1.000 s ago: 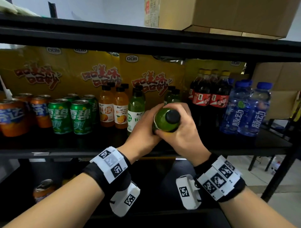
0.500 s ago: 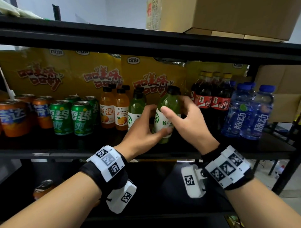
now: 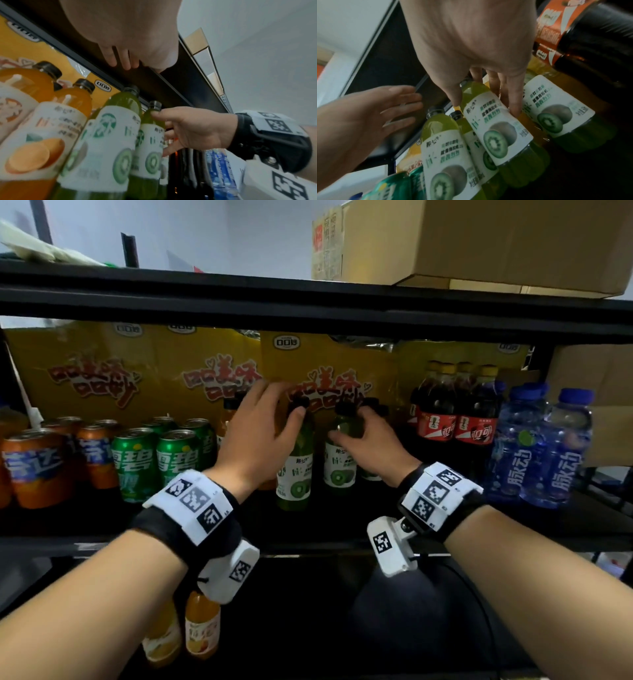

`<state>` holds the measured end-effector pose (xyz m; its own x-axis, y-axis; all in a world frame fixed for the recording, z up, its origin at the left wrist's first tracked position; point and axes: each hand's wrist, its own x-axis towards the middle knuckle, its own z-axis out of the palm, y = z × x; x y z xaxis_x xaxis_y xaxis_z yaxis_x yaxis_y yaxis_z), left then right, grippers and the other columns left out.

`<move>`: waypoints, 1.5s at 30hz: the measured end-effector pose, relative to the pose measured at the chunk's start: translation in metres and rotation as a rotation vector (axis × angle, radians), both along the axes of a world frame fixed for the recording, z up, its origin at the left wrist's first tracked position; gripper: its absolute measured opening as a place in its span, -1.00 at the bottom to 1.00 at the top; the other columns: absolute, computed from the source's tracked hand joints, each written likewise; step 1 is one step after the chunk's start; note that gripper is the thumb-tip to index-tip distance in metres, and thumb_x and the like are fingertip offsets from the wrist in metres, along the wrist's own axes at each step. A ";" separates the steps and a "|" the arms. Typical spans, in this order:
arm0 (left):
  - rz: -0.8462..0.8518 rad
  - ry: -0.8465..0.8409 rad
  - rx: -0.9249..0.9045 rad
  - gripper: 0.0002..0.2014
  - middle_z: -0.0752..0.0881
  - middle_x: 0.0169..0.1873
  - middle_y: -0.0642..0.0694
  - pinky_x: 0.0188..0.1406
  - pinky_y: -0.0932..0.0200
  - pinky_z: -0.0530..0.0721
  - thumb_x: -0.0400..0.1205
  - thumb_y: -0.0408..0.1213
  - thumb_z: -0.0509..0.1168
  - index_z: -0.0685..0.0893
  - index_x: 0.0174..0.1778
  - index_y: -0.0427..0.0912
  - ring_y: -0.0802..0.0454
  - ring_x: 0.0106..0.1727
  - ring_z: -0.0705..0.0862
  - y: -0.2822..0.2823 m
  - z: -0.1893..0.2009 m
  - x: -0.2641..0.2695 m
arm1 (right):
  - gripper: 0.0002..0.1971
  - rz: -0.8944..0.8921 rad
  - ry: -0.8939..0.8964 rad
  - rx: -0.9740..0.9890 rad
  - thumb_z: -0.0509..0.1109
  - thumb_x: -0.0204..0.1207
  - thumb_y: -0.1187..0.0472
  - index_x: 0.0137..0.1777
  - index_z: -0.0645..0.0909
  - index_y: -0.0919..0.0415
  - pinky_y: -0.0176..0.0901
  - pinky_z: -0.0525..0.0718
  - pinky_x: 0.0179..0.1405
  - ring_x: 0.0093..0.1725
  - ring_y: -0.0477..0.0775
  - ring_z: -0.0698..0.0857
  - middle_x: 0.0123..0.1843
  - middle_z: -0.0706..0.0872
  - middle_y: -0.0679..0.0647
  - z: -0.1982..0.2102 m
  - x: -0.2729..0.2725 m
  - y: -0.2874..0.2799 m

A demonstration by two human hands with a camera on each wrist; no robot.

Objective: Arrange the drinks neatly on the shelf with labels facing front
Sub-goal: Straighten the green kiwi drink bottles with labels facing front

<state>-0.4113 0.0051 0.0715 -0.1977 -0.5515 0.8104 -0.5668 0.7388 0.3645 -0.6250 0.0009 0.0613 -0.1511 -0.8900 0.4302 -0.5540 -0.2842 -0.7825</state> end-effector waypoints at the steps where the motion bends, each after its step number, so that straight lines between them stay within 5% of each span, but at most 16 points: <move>1: 0.015 -0.080 0.008 -0.55 0.54 0.49 -0.06 0.41 0.01 0.57 0.80 0.02 0.21 0.52 0.58 -0.08 -0.05 0.47 0.56 -0.005 0.006 0.001 | -0.46 -0.017 0.046 0.015 0.58 0.56 -0.03 0.47 0.51 0.05 0.07 0.71 0.36 0.31 0.07 0.71 0.27 0.70 -0.08 0.000 0.001 -0.005; 4: 0.045 -0.338 0.041 -0.50 0.54 0.54 -0.13 0.45 -0.10 0.57 0.82 0.09 0.15 0.51 0.61 -0.10 -0.17 0.48 0.57 -0.018 0.021 -0.001 | -0.49 -0.060 0.118 0.042 0.53 0.61 -0.01 0.50 0.49 0.04 -0.05 0.60 0.25 0.25 0.04 0.64 0.22 0.63 -0.09 0.001 0.006 -0.021; 8: 0.069 -0.563 0.037 -0.48 0.60 0.53 -0.14 0.42 -0.18 0.60 0.81 0.15 0.10 0.53 0.60 -0.06 -0.20 0.43 0.64 -0.030 0.029 -0.007 | -0.56 -0.090 0.194 0.041 0.48 0.63 0.02 0.48 0.58 0.05 0.09 0.66 0.36 0.34 0.20 0.70 0.38 0.73 0.08 0.000 0.016 -0.039; 14: 0.057 -0.698 0.076 -0.58 0.76 0.24 -0.17 0.02 -0.14 0.76 0.82 0.05 0.13 0.56 0.55 -0.02 -0.21 0.11 0.75 -0.049 0.025 -0.011 | -0.54 -0.129 0.274 0.154 0.39 0.70 0.05 0.54 0.52 0.18 0.11 0.69 0.35 0.34 0.27 0.70 0.39 0.72 0.20 0.003 0.026 -0.065; 17: 0.039 -0.692 0.067 -0.61 0.76 0.22 -0.16 -0.02 -0.14 0.76 0.82 0.01 0.13 0.58 0.52 -0.02 -0.20 0.07 0.74 -0.051 0.029 -0.011 | -0.60 -0.123 0.262 0.157 0.33 0.75 0.13 0.53 0.55 0.23 0.16 0.68 0.39 0.36 0.27 0.70 0.38 0.72 0.22 0.011 0.025 -0.077; 21: 0.022 -0.655 0.098 -0.62 0.75 0.17 -0.22 -0.05 -0.17 0.74 0.84 -0.05 0.11 0.59 0.48 -0.14 -0.22 0.00 0.74 -0.054 0.021 -0.009 | -0.44 -0.167 0.173 0.218 0.29 0.78 0.21 0.73 0.28 0.29 0.21 0.64 0.46 0.44 0.29 0.66 0.49 0.65 0.26 0.010 0.028 -0.092; 27: 0.018 -0.566 0.097 -0.65 0.75 0.10 -0.25 -0.11 -0.14 0.72 0.84 -0.10 0.12 0.62 0.35 -0.24 -0.22 -0.09 0.72 -0.053 0.015 -0.012 | -0.39 -0.178 0.100 0.231 0.26 0.81 0.21 0.78 0.15 0.31 0.22 0.55 0.55 0.54 0.32 0.58 0.60 0.55 0.31 0.012 0.034 -0.098; 29: 0.028 -0.535 0.097 -0.66 0.75 0.02 -0.25 -0.20 -0.07 0.69 0.83 -0.10 0.13 0.63 0.33 -0.25 -0.21 -0.15 0.72 -0.052 0.014 -0.013 | -0.44 -0.161 0.075 0.210 0.27 0.80 0.22 0.74 0.25 0.33 0.22 0.56 0.54 0.52 0.31 0.60 0.57 0.58 0.31 0.013 0.034 -0.095; 33: 0.015 -0.494 0.106 -0.69 0.73 -0.01 -0.24 -0.21 -0.10 0.70 0.80 -0.12 0.17 0.65 0.26 -0.26 -0.20 -0.18 0.70 -0.049 0.014 -0.015 | -0.72 -0.086 -0.083 0.069 0.44 0.67 0.25 0.35 0.71 0.21 0.18 0.74 0.36 0.24 0.18 0.76 0.25 0.80 0.15 0.017 0.032 -0.077; 37: -0.006 -0.495 0.123 -0.75 0.72 0.03 -0.23 -0.08 -0.21 0.72 0.78 -0.17 0.21 0.69 0.18 -0.24 -0.23 -0.10 0.71 -0.045 0.018 -0.017 | -0.78 -0.015 -0.101 -0.026 0.53 0.61 0.20 0.24 0.76 0.11 0.12 0.76 0.34 0.20 0.07 0.78 0.20 0.83 0.05 0.026 0.026 -0.051; 41: -0.021 -0.529 0.087 -0.73 0.73 0.18 -0.26 -0.01 -0.15 0.73 0.78 -0.26 0.21 0.70 0.32 -0.20 -0.28 0.03 0.72 -0.037 0.023 -0.022 | -0.72 -0.047 0.027 -0.123 0.52 0.62 0.19 0.31 0.69 0.04 0.05 0.70 0.40 0.30 0.06 0.72 0.28 0.76 0.01 0.032 0.004 -0.027; 45: -0.009 -0.529 -0.032 -0.71 0.66 0.28 -0.20 0.02 -0.15 0.74 0.76 -0.21 0.24 0.70 0.34 -0.19 -0.25 0.15 0.69 -0.024 0.026 -0.036 | -0.82 -0.139 0.077 -0.239 0.55 0.59 0.14 0.10 0.66 -0.12 0.02 0.73 0.32 0.21 -0.02 0.74 0.15 0.76 -0.12 0.030 -0.029 -0.007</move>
<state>-0.4473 -0.0192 0.0972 -0.5888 -0.5243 0.6151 -0.6607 0.7506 0.0073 -0.6536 -0.0059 0.0914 -0.2232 -0.7354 0.6398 -0.6555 -0.3726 -0.6569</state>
